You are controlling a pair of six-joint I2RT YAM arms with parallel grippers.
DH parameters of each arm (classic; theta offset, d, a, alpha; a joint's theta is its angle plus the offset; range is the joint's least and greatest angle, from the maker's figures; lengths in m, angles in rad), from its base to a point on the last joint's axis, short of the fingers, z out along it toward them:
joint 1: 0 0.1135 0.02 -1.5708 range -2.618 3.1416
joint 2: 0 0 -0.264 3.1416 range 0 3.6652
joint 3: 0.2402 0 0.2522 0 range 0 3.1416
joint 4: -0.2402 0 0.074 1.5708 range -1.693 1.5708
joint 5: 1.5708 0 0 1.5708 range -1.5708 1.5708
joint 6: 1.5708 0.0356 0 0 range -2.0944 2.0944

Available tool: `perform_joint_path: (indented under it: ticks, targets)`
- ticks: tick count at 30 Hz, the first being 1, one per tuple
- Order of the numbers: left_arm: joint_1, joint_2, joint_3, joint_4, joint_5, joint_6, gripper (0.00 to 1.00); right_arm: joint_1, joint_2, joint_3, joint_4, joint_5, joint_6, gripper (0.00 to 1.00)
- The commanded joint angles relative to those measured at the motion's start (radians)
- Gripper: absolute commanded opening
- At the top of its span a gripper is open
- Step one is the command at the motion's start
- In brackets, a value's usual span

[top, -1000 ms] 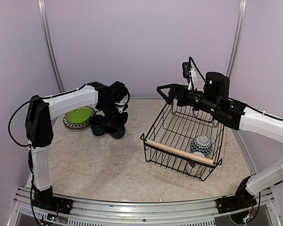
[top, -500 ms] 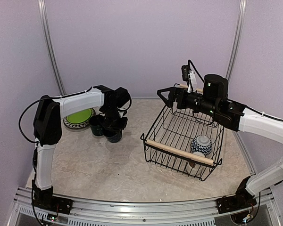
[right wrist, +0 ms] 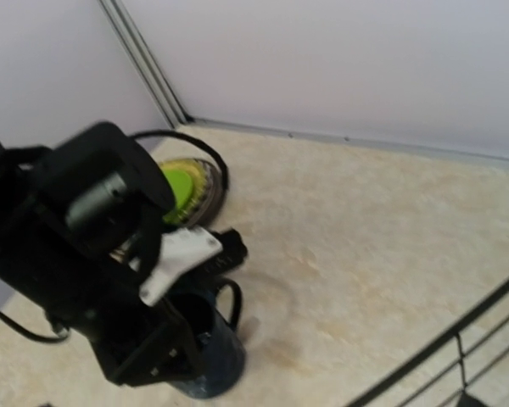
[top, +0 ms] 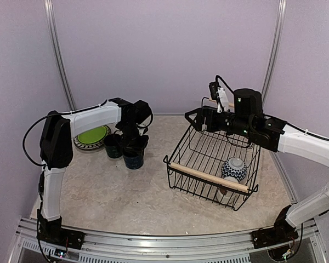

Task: Unload the mixed dishes from the dish rack
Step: Place the cup at the center of the board, then grab the cup from the dish rack.

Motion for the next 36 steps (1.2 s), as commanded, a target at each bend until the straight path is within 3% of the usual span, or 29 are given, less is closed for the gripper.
perform_joint_path:
  ticks: [1, 10, 22, 36]
  targets:
    - [0.008, -0.018, 0.019, -0.010, 0.001, -0.002, 0.32, -0.006, -0.007, 0.067, -0.136, 0.053, -0.038, 1.00]
    - [0.008, -0.090, 0.002, 0.003, 0.014, -0.007, 0.51, -0.005, 0.080, 0.190, -0.554, 0.139, -0.038, 1.00]
    - [0.019, -0.190, -0.046, 0.063, 0.070, -0.031, 0.67, -0.029, 0.152, 0.293, -1.187, 0.114, 0.111, 1.00]
    - [0.053, -0.351, -0.156, 0.193, 0.101, -0.058, 0.77, -0.046, 0.271, 0.244, -1.287, -0.095, 0.115, 0.99]
